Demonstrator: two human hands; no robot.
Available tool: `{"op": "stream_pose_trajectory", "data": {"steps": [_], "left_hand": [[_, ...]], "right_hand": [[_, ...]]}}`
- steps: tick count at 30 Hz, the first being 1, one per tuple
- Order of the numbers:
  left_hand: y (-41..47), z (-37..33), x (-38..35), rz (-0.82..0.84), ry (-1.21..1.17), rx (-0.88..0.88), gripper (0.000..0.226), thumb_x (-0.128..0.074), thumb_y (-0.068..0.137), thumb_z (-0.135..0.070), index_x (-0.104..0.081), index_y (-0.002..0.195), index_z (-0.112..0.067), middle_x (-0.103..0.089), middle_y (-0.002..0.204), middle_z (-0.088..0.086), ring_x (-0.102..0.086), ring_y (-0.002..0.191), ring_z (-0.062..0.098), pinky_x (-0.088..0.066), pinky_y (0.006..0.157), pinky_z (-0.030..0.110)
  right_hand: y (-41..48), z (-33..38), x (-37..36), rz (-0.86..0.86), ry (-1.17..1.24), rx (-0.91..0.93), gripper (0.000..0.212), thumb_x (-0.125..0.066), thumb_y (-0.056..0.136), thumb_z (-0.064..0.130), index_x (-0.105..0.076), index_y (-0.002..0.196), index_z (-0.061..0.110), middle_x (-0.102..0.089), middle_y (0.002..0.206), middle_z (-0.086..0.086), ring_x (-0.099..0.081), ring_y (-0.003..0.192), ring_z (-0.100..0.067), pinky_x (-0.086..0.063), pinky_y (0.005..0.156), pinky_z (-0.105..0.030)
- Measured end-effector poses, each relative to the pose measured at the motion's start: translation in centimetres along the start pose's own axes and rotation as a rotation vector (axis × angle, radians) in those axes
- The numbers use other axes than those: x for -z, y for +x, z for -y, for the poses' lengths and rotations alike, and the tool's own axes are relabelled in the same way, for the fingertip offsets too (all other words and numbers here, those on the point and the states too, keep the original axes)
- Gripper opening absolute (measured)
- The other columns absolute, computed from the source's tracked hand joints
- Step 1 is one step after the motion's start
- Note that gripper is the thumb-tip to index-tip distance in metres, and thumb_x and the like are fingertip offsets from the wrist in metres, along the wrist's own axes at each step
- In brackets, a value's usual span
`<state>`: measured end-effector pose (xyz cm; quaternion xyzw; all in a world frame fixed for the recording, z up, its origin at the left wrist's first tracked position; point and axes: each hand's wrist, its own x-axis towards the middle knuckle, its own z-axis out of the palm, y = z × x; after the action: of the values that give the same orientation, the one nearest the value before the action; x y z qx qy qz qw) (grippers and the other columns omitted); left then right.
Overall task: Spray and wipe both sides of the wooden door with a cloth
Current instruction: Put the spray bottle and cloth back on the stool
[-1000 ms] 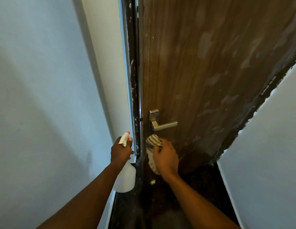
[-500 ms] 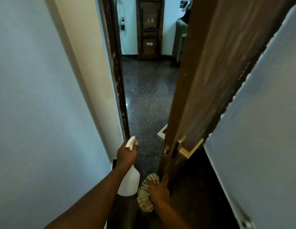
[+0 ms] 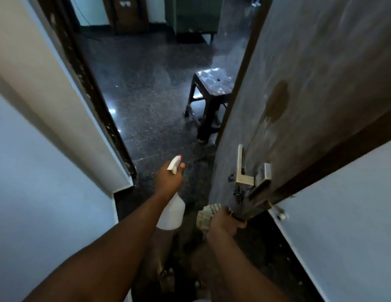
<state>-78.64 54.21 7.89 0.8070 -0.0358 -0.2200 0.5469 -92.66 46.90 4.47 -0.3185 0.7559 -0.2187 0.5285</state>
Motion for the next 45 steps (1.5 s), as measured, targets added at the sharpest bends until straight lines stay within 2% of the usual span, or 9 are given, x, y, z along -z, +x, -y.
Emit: {"op": "stream_pose_trajectory", "data": {"steps": [4,10,17,22,26,29,35,41,45], "left_hand": [[0.4,-0.1,-2.6,0.097,-0.008,-0.009,0.038,-0.061,0.091,-0.033,-0.058,0.127,-0.020,-0.064,0.089,-0.005,-0.066,0.075,0.014,-0.059,0.074,0.047],[1.5,0.2,-5.8,0.235,0.012,0.039,0.044,-0.060,0.091,-0.034,-0.051,0.132,-0.020,-0.064,0.111,0.007,-0.068,0.088,0.022,-0.060,0.071,0.036],[2.9,0.0,-8.0,0.350,0.078,0.042,0.042,-0.057,0.094,-0.031,-0.048,0.133,-0.020,-0.060,0.099,-0.004,-0.068,0.089,0.023,-0.050,0.056,0.022],[5.9,-0.8,-8.6,0.377,0.058,0.068,0.045,-0.058,0.093,-0.034,-0.047,0.134,-0.019,-0.062,0.092,-0.005,-0.070,0.083,0.023,-0.059,0.071,0.037],[10.7,-2.8,-8.4,0.351,0.008,0.047,0.047,-0.059,0.093,-0.031,-0.045,0.137,-0.021,-0.064,0.111,0.005,-0.068,0.087,0.022,-0.057,0.063,0.028],[15.3,-4.2,-7.9,0.295,0.003,-0.026,0.038,-0.059,0.092,-0.032,-0.051,0.129,-0.027,-0.065,0.110,0.006,-0.066,0.086,0.019,-0.053,0.059,0.022],[28.1,-7.0,-7.3,0.191,0.152,-0.119,0.039,-0.058,0.078,-0.065,-0.050,0.115,-0.062,-0.068,0.114,-0.007,-0.068,0.098,0.016,-0.057,0.084,0.046],[39.2,-15.3,-9.2,0.068,0.007,-0.157,0.042,-0.060,0.092,-0.034,-0.055,0.133,-0.030,-0.064,0.123,0.003,-0.068,0.095,0.025,-0.054,0.058,0.012],[46.7,-19.9,-11.1,0.023,-0.060,-0.156,0.038,-0.061,0.088,-0.046,-0.059,0.125,-0.038,-0.069,0.106,0.007,-0.066,0.071,0.016,-0.059,0.065,0.028]], "right_hand": [[3.0,1.9,1.7,-0.181,0.063,-0.059,0.061,-0.058,0.095,0.031,-0.029,0.145,0.011,-0.051,0.132,-0.032,-0.053,0.115,-0.049,-0.041,0.096,-0.049],[6.6,4.3,3.9,-0.306,0.155,-0.055,0.066,-0.063,0.093,0.033,-0.031,0.148,0.016,-0.049,0.138,-0.028,-0.049,0.122,-0.046,-0.039,0.098,-0.045],[10.7,4.4,7.7,-0.312,0.162,0.034,0.058,-0.063,0.093,0.035,-0.040,0.144,0.022,-0.050,0.141,-0.020,-0.054,0.118,-0.039,-0.042,0.099,-0.042],[11.0,5.8,5.0,-0.465,0.208,-0.169,0.069,-0.065,0.092,0.036,-0.034,0.143,0.001,-0.046,0.142,-0.027,-0.048,0.127,-0.043,-0.040,0.102,-0.047],[10.5,7.6,-2.7,-0.221,-0.013,-0.045,0.089,-0.068,0.074,0.066,-0.052,0.127,-0.004,-0.056,0.134,-0.024,-0.057,0.119,-0.037,-0.046,0.100,-0.043],[11.7,10.9,-9.5,-0.053,-0.146,0.077,0.082,-0.078,0.079,0.045,-0.045,0.136,-0.003,-0.050,0.142,-0.020,-0.051,0.128,-0.034,-0.041,0.105,-0.040],[14.3,20.2,-23.2,0.292,-0.290,0.202,0.087,-0.078,0.081,0.028,-0.030,0.150,0.004,-0.037,0.153,-0.018,-0.041,0.136,-0.035,-0.035,0.111,-0.040],[17.1,30.5,-33.8,0.498,-0.304,0.325,0.055,-0.068,0.089,0.017,-0.050,0.141,0.016,-0.061,0.131,-0.010,-0.058,0.102,-0.025,-0.046,0.084,-0.029],[17.9,36.9,-40.5,0.470,-0.337,0.352,0.058,-0.072,0.085,0.022,-0.049,0.138,0.015,-0.060,0.129,-0.012,-0.059,0.111,-0.030,-0.050,0.093,-0.037]]}}
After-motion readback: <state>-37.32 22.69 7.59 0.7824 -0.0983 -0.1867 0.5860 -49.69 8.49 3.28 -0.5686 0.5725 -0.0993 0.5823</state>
